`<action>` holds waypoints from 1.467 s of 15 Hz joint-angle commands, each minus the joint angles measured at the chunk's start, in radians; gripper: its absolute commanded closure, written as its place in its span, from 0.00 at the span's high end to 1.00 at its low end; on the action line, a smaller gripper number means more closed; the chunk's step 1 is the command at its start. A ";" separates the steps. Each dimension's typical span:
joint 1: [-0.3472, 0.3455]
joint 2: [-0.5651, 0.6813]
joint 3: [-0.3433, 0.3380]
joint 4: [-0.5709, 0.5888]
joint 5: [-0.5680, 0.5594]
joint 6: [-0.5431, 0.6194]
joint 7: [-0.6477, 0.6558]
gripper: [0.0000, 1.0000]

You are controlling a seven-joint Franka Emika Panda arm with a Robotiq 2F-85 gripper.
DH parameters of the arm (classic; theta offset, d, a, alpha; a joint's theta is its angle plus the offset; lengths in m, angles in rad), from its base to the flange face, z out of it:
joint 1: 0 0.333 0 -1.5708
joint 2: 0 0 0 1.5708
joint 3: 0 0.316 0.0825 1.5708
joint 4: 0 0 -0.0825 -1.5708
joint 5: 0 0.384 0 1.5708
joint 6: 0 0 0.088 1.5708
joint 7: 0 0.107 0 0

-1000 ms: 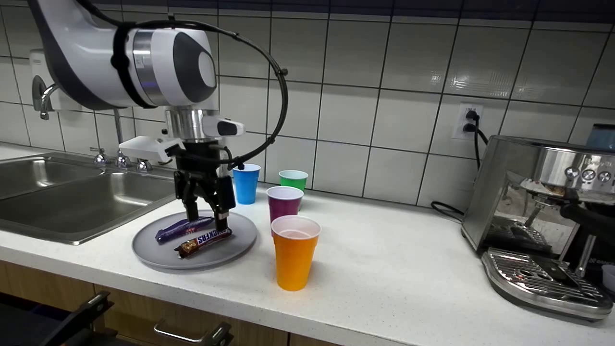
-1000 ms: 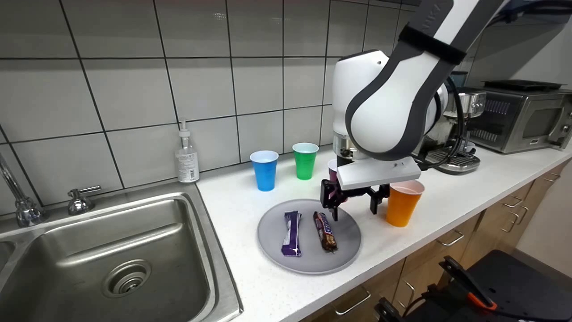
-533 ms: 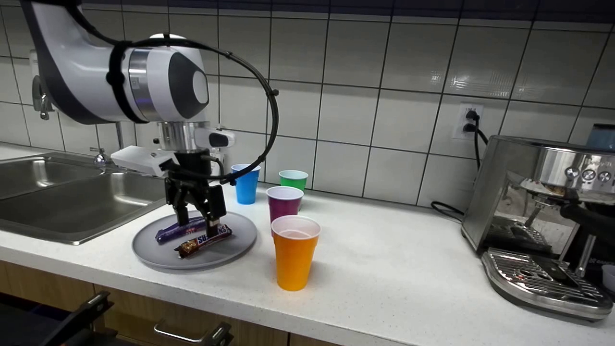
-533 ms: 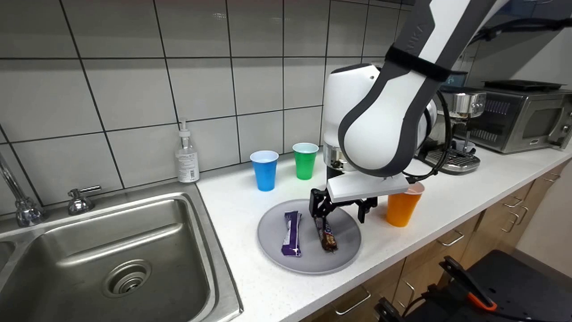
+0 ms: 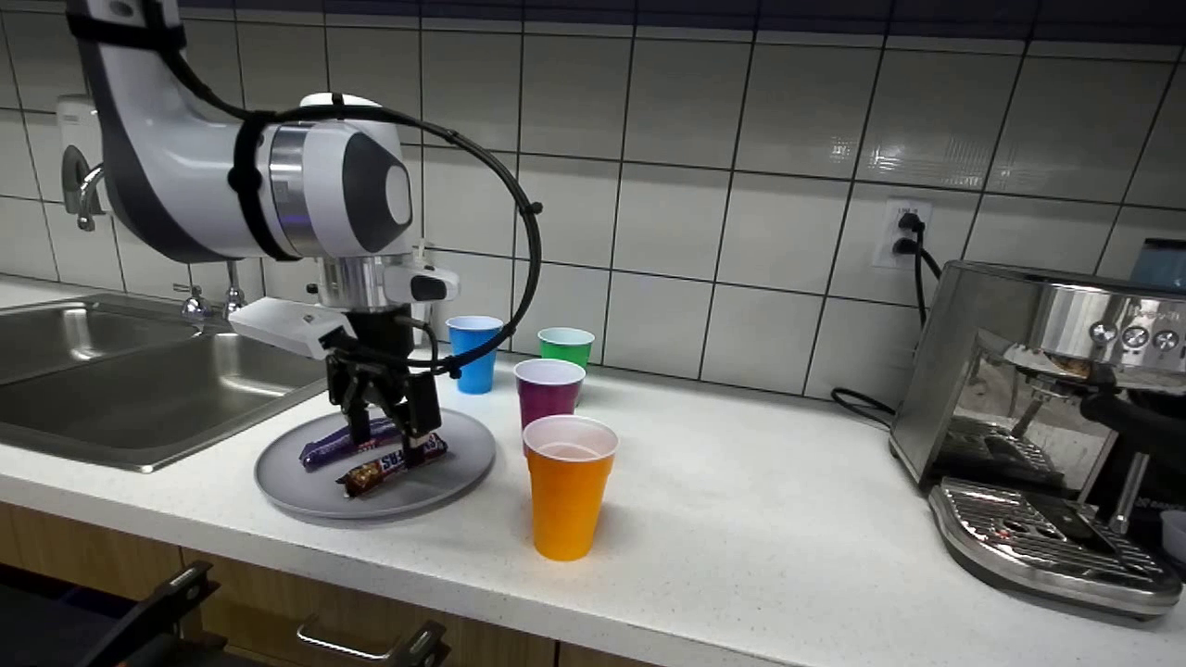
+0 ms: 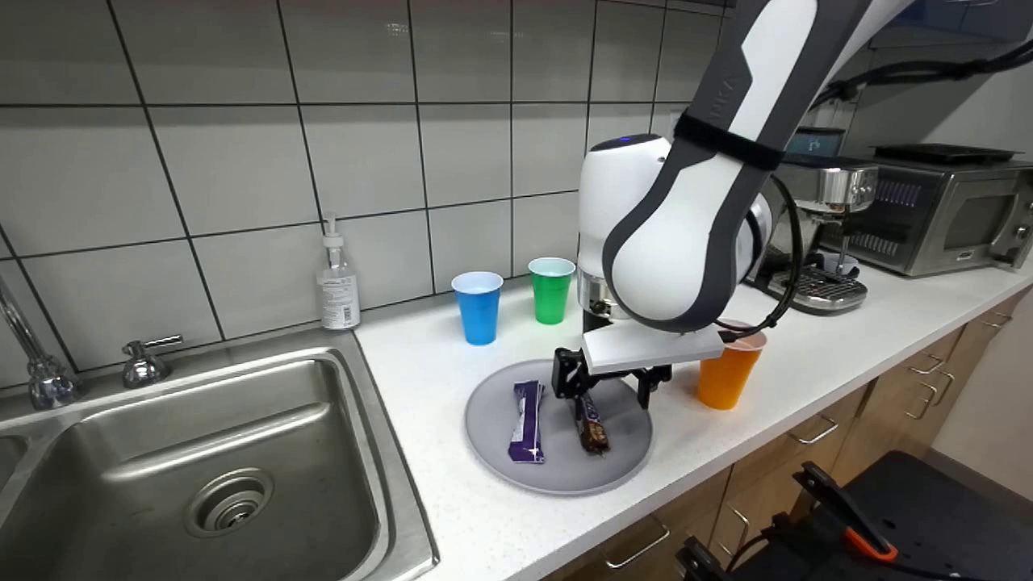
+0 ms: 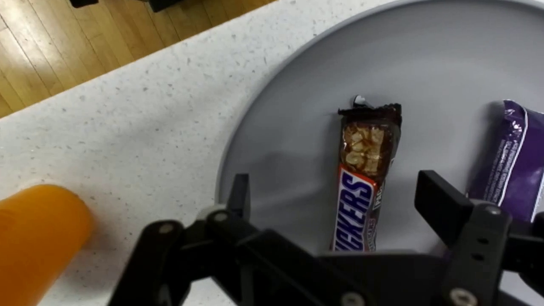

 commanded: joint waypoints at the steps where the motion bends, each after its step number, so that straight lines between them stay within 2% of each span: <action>1: 0.021 0.065 -0.019 0.054 -0.033 0.023 0.055 1.00; 4: 0.037 0.114 -0.026 0.085 -0.033 0.021 0.075 1.00; 5: 0.100 0.130 -0.075 0.095 0.017 0.018 0.045 1.00; 15: 0.223 0.167 -0.179 0.131 0.065 0.017 0.035 1.00; 16: 0.227 0.168 -0.187 0.132 0.064 0.020 0.034 0.75; 18: 0.230 0.167 -0.195 0.134 0.068 0.020 0.029 0.66; 22: 0.238 0.165 -0.207 0.143 0.064 0.022 0.028 0.34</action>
